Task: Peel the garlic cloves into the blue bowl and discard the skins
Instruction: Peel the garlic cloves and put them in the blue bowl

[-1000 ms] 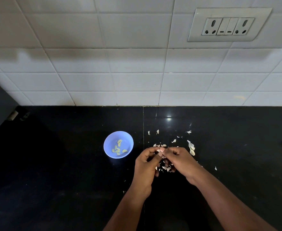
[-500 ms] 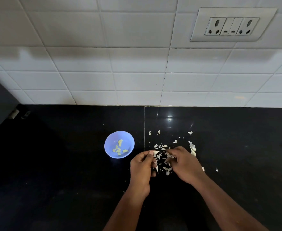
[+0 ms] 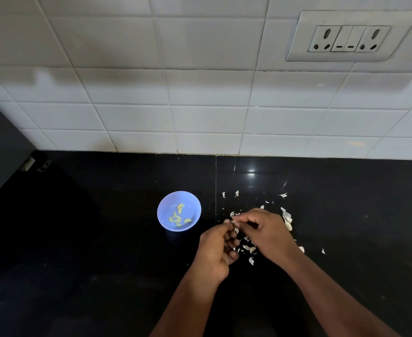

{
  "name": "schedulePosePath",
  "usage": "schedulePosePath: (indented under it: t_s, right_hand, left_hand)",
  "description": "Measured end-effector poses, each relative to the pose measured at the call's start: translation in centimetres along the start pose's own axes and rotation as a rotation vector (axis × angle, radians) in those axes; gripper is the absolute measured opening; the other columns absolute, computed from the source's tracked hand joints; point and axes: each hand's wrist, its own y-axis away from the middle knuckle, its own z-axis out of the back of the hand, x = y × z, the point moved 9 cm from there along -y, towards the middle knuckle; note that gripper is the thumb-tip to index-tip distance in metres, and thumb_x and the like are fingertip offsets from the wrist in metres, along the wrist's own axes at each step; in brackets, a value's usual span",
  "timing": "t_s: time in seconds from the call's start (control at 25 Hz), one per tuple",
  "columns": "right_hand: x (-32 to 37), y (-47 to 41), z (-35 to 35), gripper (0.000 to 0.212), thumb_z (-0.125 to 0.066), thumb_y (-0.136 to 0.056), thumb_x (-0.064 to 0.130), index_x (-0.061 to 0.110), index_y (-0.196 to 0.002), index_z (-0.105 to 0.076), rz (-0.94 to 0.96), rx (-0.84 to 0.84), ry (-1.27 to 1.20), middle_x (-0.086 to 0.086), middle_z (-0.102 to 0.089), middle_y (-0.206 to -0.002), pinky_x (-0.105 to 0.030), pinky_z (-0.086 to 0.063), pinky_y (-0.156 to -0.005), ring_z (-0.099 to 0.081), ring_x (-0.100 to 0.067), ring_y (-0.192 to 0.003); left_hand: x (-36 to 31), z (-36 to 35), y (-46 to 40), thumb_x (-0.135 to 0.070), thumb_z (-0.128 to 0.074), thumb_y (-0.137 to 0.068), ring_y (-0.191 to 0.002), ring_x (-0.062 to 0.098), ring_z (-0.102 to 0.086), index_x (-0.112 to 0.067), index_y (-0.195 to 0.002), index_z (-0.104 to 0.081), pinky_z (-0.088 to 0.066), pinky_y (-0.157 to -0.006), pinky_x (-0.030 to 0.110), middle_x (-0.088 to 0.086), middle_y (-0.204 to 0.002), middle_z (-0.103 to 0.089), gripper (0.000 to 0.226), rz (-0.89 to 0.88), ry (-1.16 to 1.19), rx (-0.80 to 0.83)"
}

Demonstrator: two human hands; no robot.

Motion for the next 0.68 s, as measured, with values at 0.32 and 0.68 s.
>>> schedulePosePath:
  t_s: [0.32,0.68]
  right_hand:
    - [2.1,-6.5,3.7,0.014,-0.069,-0.098,0.032,0.022,-0.09,-0.074,0.01,-0.134,0.351,0.01,-0.069,-0.088,-0.032,-0.049,-0.071,-0.063,-0.012,-0.078]
    - [-4.4,-6.3,0.3,0.01,-0.071,-0.095,0.031,0.026,-0.09,-0.078,-0.158,0.04,0.369,0.008,-0.074,-0.089,-0.031,-0.048,-0.076,-0.069,-0.015,-0.087]
  left_hand:
    - [-1.0,1.1,0.0,-0.014,-0.064,-0.097,-0.051,0.013,-0.055,-0.012,-0.103,-0.071,-0.032,-0.046,0.02,-0.001,-0.067,-0.061,0.009,-0.04,-0.065,-0.04]
    - [-1.9,1.0,-0.3,-0.021,-0.061,-0.105,-0.053,0.011,-0.056,-0.008,-0.109,-0.068,-0.034,-0.044,0.022,0.0,-0.075,-0.062,0.015,-0.118,-0.164,-0.064]
